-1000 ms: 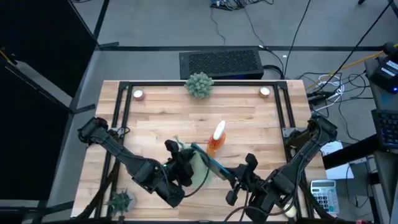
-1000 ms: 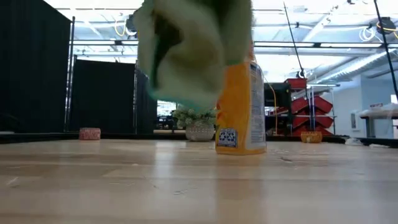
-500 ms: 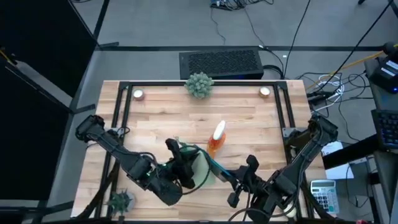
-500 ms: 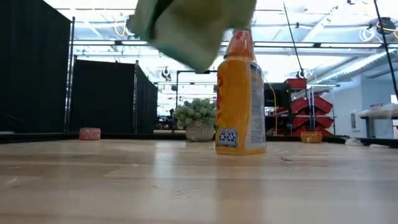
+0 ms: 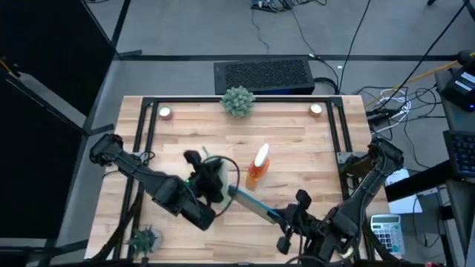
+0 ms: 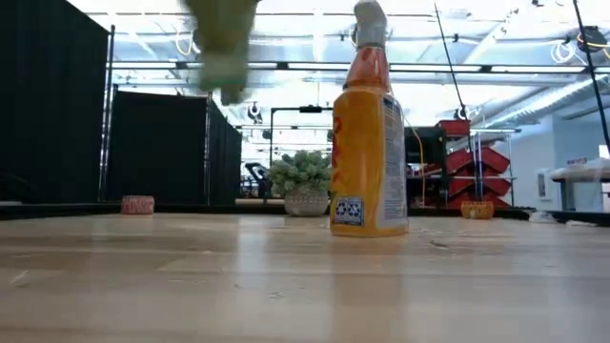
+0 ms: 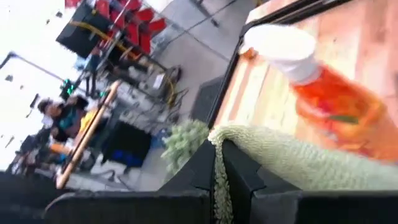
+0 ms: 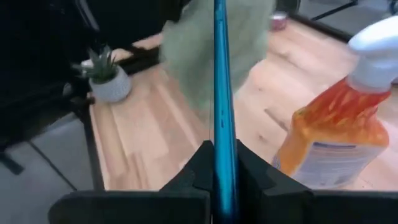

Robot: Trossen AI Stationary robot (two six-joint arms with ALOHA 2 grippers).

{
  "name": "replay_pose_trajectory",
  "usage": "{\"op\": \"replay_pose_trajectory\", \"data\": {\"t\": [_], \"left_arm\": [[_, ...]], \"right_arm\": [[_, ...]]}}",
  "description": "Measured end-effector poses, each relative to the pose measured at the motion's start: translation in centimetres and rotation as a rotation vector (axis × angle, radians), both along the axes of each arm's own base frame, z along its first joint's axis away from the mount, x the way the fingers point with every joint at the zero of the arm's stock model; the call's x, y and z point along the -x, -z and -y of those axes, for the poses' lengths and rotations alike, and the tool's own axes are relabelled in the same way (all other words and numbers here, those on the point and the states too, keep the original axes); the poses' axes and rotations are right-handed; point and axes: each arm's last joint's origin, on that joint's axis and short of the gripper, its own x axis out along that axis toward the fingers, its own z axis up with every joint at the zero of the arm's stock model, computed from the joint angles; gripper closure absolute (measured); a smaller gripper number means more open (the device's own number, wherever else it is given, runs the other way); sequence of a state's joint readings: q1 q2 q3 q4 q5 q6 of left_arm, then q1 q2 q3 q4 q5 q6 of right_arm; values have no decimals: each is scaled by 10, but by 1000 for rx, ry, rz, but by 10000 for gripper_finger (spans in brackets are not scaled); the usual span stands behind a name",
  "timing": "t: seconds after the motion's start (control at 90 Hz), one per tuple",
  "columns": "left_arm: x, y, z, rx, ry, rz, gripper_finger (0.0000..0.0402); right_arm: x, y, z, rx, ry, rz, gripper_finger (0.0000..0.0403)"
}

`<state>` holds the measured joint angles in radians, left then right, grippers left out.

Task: Apply microfiber cloth
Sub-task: Wipe the front of the blue tablet with the green microfiber cloth

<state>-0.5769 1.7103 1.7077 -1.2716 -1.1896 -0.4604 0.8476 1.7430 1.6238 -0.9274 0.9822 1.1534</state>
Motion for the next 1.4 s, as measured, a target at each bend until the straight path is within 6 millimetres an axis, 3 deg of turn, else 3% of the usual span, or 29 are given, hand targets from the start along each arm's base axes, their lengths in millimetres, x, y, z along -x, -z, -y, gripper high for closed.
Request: {"op": "replay_pose_trajectory", "data": {"t": [0.144,0.3,0.5,0.644,0.778,0.911,1.022,1.178,1.4], "left_arm": [[17,-6,12,81,67,-23,401],[25,-3,23,170,131,-93,401],[33,4,27,222,116,-113,401],[30,10,29,233,119,-103,401],[25,25,31,240,144,-131,401],[36,40,21,202,73,-247,401],[43,41,5,106,-20,-279,401],[37,42,-10,90,-57,-334,399],[31,44,-19,148,-64,-419,331]], "right_arm": [[7,2,-1,-3,-44,-80,394],[20,18,-2,-69,-137,-385,394],[52,37,-8,-123,27,-616,394],[65,48,-20,-127,92,-642,394],[59,58,-32,-95,44,-546,394],[45,67,-38,-66,-16,-514,394],[37,74,-36,-39,-22,-536,394],[29,74,-32,-41,-14,-534,394],[29,74,-33,-43,-18,-534,394]]}}
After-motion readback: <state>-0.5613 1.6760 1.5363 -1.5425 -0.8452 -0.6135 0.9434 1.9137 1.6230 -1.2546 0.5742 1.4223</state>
